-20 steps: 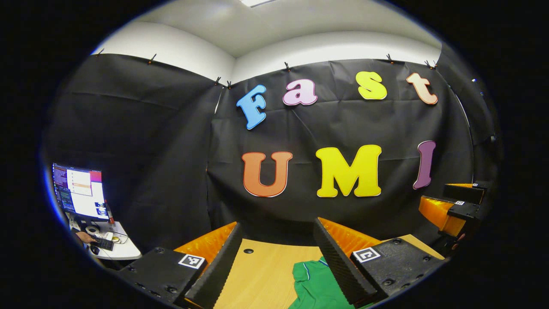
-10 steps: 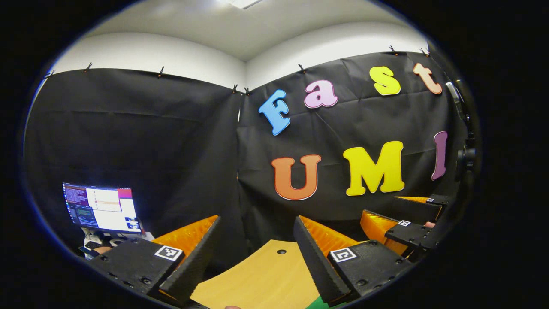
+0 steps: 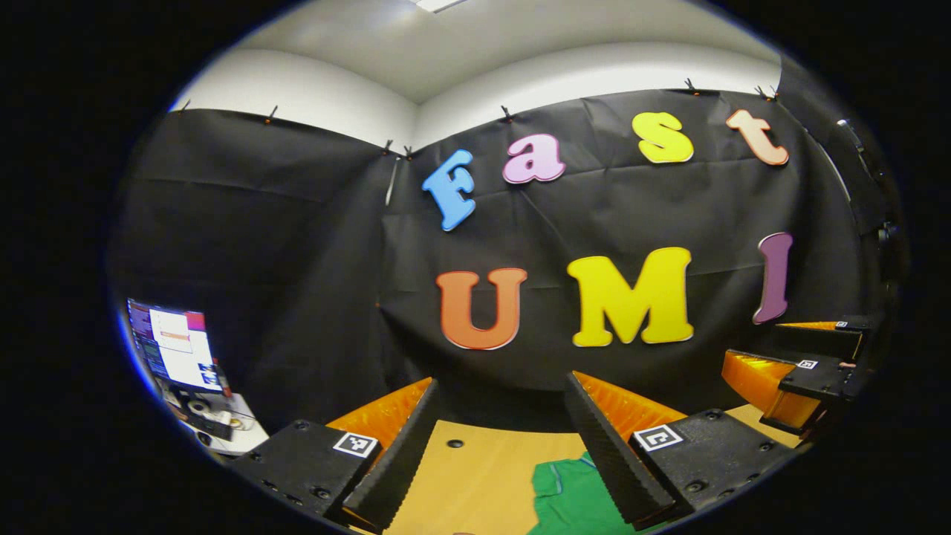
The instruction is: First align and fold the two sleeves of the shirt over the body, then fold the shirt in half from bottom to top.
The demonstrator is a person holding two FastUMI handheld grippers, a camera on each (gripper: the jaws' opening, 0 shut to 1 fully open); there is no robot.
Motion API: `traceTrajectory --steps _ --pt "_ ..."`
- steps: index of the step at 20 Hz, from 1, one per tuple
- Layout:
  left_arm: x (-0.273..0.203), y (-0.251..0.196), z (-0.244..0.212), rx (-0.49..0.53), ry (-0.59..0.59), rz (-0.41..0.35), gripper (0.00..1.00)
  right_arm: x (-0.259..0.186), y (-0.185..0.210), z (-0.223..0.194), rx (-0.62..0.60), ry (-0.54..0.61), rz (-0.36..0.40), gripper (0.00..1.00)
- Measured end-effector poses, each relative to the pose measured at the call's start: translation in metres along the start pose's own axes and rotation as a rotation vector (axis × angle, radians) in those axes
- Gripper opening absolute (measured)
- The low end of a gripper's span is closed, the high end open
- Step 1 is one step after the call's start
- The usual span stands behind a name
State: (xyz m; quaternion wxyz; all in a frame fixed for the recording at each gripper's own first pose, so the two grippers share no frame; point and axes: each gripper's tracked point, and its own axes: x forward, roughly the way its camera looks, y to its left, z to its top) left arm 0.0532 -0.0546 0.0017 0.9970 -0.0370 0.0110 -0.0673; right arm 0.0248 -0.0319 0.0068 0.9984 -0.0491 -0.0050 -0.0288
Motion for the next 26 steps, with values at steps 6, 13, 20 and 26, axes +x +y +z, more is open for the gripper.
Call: traceTrajectory --steps 6,13,20,26 --pt "0.034 -0.069 -0.021 -0.038 0.024 -0.197 1.0 -0.034 -0.117 -0.024 -0.032 0.071 -0.257 0.94" --pt "0.048 -0.091 -0.042 -0.062 0.082 -0.217 1.0 -0.021 -0.146 -0.111 -0.018 0.287 -0.24 0.95" --pt "0.048 -0.086 -0.049 -0.046 0.134 -0.166 1.0 0.062 -0.146 -0.263 0.045 0.615 -0.084 0.94" --pt "0.041 -0.056 -0.054 -0.003 0.167 -0.056 1.0 0.127 -0.144 -0.385 0.115 0.852 -0.029 0.96"
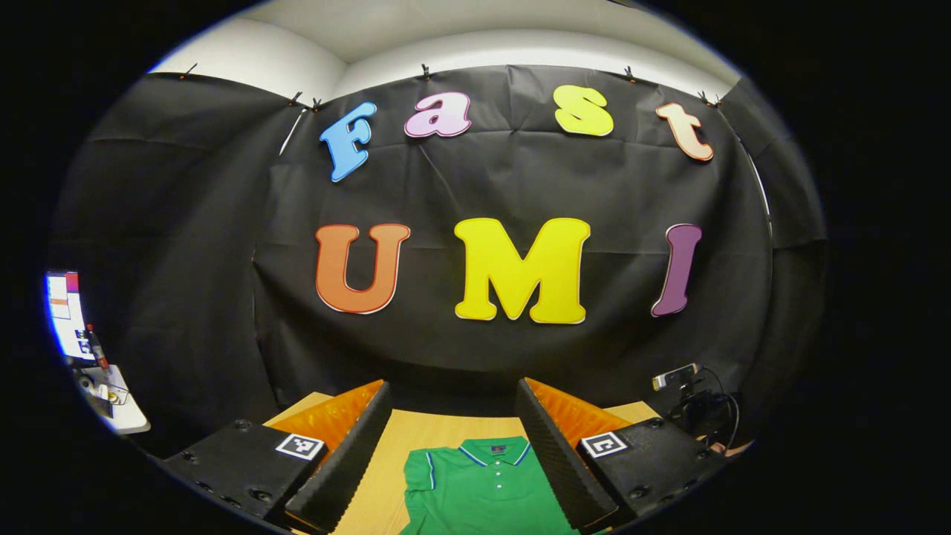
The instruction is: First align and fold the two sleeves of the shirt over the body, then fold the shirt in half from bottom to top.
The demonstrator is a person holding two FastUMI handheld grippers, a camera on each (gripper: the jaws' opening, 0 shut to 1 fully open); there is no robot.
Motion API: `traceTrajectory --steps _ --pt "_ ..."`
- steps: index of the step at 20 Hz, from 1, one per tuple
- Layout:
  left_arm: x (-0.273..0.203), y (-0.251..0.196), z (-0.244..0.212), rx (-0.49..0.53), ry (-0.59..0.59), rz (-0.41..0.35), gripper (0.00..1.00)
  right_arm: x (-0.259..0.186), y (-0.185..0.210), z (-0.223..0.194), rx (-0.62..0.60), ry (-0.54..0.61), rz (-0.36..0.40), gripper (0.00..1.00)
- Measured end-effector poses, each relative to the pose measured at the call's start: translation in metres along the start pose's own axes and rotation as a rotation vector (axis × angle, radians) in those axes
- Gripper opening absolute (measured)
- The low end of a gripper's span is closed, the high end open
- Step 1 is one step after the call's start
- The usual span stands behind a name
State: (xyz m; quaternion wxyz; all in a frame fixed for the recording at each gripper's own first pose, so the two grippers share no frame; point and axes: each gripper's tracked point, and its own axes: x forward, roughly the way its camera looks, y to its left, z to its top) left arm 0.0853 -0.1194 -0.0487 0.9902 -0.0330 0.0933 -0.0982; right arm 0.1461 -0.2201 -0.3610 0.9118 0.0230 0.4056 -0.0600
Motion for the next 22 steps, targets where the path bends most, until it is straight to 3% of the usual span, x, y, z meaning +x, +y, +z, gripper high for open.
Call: traceTrajectory --steps 2,3,4,5,8,10,11,14,18,22 --pt "-0.002 0.009 -0.007 -0.014 0.027 0.036 1.0 0.038 -0.005 -0.005 0.028 0.04 -0.005 0.95" --pt "-0.003 0.012 -0.01 -0.024 0.041 0.047 0.9 0.053 -0.009 -0.009 0.035 0.057 -0.013 0.93" --pt "-0.005 0.015 -0.015 -0.026 0.057 0.059 1.0 0.062 -0.013 -0.011 0.045 0.073 -0.02 0.85" --pt "-0.006 0.019 -0.018 -0.018 0.068 0.076 1.0 0.07 -0.013 -0.014 0.062 0.082 -0.012 0.87" --pt "-0.008 0.034 -0.02 0.033 0.083 0.117 1.0 0.088 -0.022 -0.026 0.084 0.132 -0.039 0.67" --pt "-0.008 0.039 -0.021 0.048 0.092 0.133 1.0 0.091 -0.024 -0.027 0.131 0.144 -0.054 0.19" --pt "-0.009 0.04 -0.021 0.05 0.094 0.138 1.0 0.093 -0.022 -0.026 0.155 0.146 -0.042 0.06" --pt "-0.008 0.038 -0.022 0.038 0.1 0.133 1.0 0.082 -0.024 -0.017 0.17 0.133 -0.032 0.0" --pt "-0.006 0.038 -0.022 0.028 0.098 0.126 1.0 0.056 -0.015 0.016 0.14 0.046 -0.033 0.0" --pt "-0.011 0.048 -0.023 0.007 0.094 0.142 1.0 0.046 0.042 0.043 0.107 0.012 0.01 0.0"
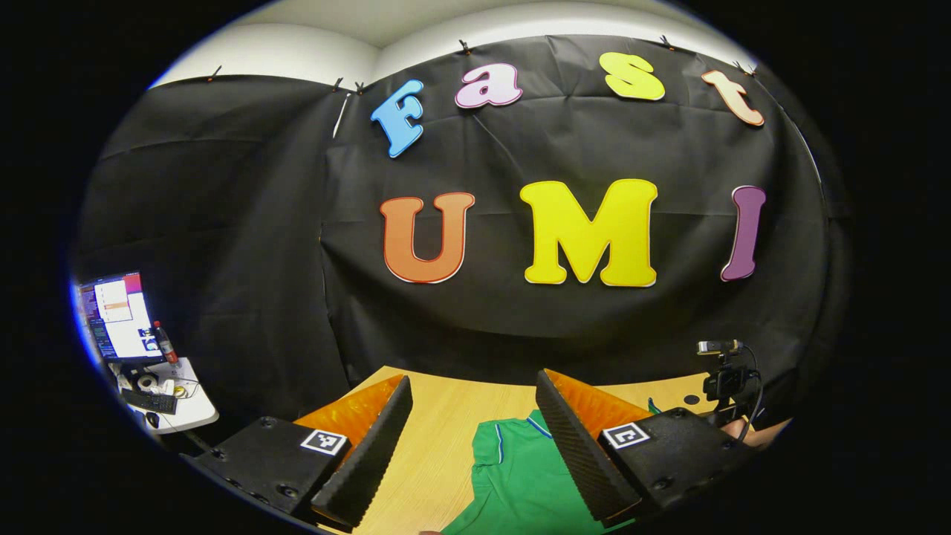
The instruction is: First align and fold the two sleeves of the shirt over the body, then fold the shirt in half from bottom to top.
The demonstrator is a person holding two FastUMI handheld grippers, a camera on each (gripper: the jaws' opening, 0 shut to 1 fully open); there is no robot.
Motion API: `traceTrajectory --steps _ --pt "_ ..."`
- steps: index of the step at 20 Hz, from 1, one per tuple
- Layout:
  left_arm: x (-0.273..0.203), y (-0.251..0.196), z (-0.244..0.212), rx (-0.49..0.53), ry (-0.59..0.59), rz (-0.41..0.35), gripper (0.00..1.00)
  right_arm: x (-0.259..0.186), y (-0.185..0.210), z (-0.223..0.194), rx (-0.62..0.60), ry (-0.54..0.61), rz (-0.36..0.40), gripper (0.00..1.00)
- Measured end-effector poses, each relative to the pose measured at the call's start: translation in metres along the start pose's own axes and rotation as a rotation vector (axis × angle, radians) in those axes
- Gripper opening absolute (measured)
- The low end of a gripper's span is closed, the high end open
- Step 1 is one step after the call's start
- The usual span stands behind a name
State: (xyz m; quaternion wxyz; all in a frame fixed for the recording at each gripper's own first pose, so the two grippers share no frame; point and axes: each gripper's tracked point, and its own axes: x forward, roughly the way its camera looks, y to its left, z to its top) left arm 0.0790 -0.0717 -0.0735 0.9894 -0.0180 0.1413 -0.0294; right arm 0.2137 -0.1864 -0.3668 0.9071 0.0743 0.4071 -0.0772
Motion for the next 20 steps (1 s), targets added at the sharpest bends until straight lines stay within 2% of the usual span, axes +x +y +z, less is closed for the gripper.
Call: traceTrajectory --steps 5,7,9,12,13,14,15,16,17,18,19,20 --pt "-0.011 0.028 -0.002 -0.021 0.017 0.055 1.0 0.016 0.066 -0.007 -0.029 0.039 0.001 0.0" --pt "-0.015 0.038 -0.006 -0.027 0.031 0.069 1.0 0.02 0.091 -0.013 -0.044 0.068 0.037 0.0" --pt "-0.015 0.044 -0.009 -0.021 0.044 0.075 1.0 0.01 0.108 -0.008 -0.033 0.044 0.076 0.13" --pt "-0.008 0.041 -0.018 -0.02 0.073 0.036 1.0 -0.03 0.108 0.011 -0.057 -0.04 0.068 0.92" --pt "-0.002 0.032 -0.023 -0.033 0.094 0.004 1.0 -0.05 0.109 0.018 -0.067 -0.071 0.067 0.97" --pt "0.006 0.019 -0.03 -0.054 0.114 -0.037 1.0 -0.071 0.105 0.025 -0.08 -0.109 0.062 0.97" --pt "0.015 0.007 -0.038 -0.07 0.131 -0.075 1.0 -0.091 0.101 0.03 -0.085 -0.146 0.053 0.92" --pt "0.025 0.0 -0.046 -0.074 0.15 -0.108 1.0 -0.113 0.096 0.034 -0.084 -0.18 0.042 0.96" --pt "0.038 -0.009 -0.057 -0.071 0.18 -0.142 1.0 -0.136 0.087 0.035 -0.084 -0.208 0.019 0.96" --pt "0.048 -0.015 -0.07 -0.064 0.209 -0.167 1.0 -0.156 0.076 0.035 -0.086 -0.225 -0.012 0.92" --pt "0.062 -0.022 -0.087 -0.052 0.256 -0.191 1.0 -0.175 0.066 0.033 -0.074 -0.242 -0.035 0.96" --pt "0.075 -0.027 -0.102 -0.047 0.297 -0.211 1.0 -0.191 0.058 0.033 -0.062 -0.257 -0.05 0.96"
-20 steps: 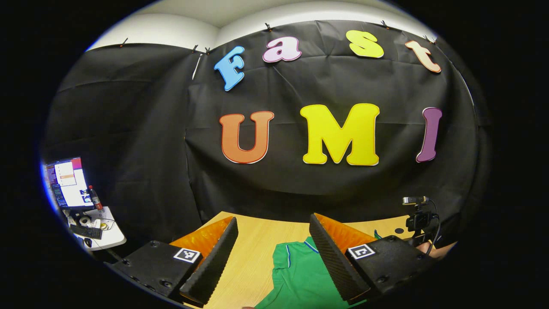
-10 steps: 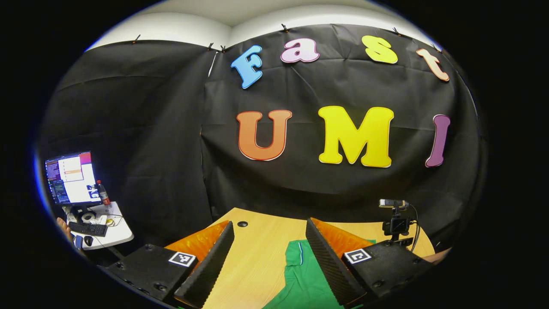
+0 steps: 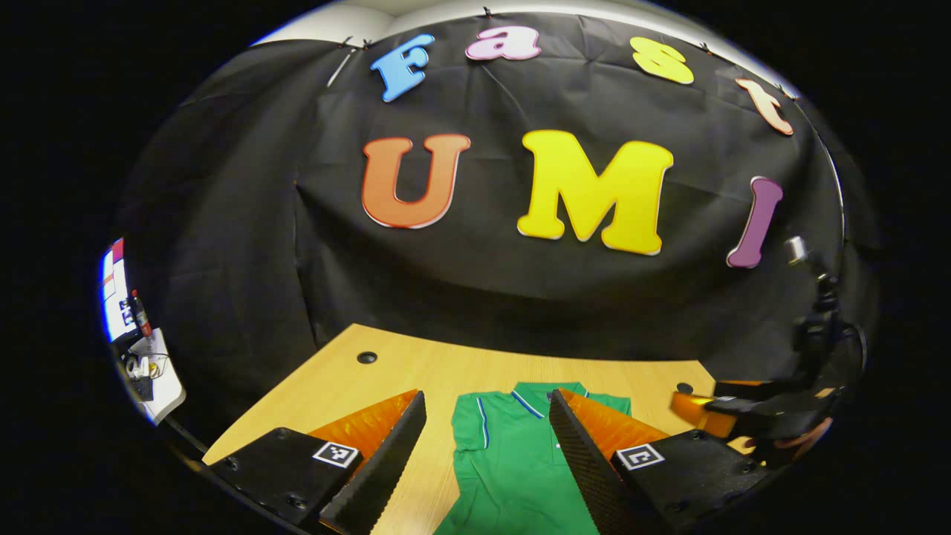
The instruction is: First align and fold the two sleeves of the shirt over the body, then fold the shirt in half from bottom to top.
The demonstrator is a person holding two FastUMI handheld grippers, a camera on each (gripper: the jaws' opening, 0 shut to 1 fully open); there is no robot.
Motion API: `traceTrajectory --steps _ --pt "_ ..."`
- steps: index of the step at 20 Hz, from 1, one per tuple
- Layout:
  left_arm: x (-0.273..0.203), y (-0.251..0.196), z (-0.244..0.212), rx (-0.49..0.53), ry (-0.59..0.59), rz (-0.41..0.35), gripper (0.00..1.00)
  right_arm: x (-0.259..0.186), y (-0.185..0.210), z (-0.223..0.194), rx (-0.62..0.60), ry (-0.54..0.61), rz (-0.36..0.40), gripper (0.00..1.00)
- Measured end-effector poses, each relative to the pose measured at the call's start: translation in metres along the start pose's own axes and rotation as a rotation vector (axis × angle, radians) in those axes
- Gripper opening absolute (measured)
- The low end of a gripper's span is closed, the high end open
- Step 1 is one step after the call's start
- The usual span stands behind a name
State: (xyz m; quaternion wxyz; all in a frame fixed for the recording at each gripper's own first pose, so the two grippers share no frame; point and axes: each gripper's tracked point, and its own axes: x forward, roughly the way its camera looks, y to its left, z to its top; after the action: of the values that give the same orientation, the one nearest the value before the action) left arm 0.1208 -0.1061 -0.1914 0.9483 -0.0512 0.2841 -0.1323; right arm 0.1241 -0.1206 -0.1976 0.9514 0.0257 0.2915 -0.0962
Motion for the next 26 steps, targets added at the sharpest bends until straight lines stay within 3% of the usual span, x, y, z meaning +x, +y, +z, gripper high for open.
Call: traceTrajectory --steps 5,7,11,15,20,21,26 --pt "0.086 0.003 -0.064 -0.04 0.231 -0.052 1.0 -0.062 -0.03 0.018 -0.027 -0.086 -0.057 0.96" --pt "0.128 0.007 -0.089 -0.023 0.307 -0.054 1.0 -0.077 -0.045 0.024 -0.044 -0.104 -0.09 0.92" --pt "0.193 0.021 -0.136 0.047 0.459 -0.034 1.0 -0.087 -0.073 0.018 -0.07 -0.095 -0.158 0.95" --pt "0.226 0.034 -0.166 0.121 0.562 0.002 1.0 -0.079 -0.101 -0.018 -0.064 -0.005 -0.214 0.96" --pt "0.25 0.041 -0.186 0.179 0.619 0.016 1.0 -0.076 -0.107 -0.035 -0.048 0.052 -0.218 0.95" --pt "0.252 0.042 -0.188 0.181 0.626 0.018 0.92 -0.076 -0.106 -0.036 -0.054 0.058 -0.211 0.95" --pt "0.259 0.044 -0.193 0.179 0.633 0.008 0.76 -0.07 -0.099 -0.041 -0.065 0.079 -0.194 0.95"
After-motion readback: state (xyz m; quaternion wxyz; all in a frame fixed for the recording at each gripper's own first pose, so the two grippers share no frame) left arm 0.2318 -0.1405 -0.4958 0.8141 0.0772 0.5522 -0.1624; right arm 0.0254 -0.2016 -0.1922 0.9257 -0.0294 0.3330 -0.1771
